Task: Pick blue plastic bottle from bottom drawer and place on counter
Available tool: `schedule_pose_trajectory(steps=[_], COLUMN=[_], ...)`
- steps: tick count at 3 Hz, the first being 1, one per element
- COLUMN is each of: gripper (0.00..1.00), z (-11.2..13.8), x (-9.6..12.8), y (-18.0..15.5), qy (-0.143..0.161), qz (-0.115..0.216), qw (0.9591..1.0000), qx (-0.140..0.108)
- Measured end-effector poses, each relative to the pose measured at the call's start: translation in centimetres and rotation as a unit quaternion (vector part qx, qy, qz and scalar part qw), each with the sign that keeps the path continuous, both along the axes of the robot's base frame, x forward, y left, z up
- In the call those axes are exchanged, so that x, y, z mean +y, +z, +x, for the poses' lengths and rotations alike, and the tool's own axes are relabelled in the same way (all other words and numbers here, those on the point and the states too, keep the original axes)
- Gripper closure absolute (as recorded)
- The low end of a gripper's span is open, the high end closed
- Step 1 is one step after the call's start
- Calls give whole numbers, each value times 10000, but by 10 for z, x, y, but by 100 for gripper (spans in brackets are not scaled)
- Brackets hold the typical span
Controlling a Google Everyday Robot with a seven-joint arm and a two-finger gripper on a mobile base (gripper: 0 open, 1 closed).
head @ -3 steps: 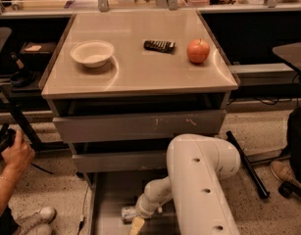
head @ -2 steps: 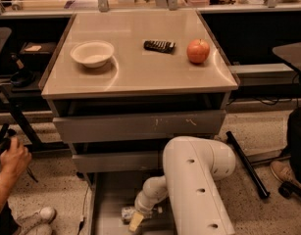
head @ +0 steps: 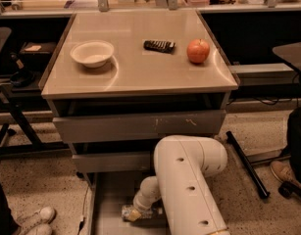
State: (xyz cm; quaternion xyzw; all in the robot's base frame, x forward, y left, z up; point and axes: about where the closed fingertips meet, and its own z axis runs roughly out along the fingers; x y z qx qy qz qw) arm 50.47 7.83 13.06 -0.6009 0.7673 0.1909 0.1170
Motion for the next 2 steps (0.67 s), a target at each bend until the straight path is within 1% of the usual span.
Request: schedule_pose_trajectory(steps=[2], gripper=[88], z=[0], x=[0], y=[0], qy=[0], qz=[0], qw=[10000], qx=[0])
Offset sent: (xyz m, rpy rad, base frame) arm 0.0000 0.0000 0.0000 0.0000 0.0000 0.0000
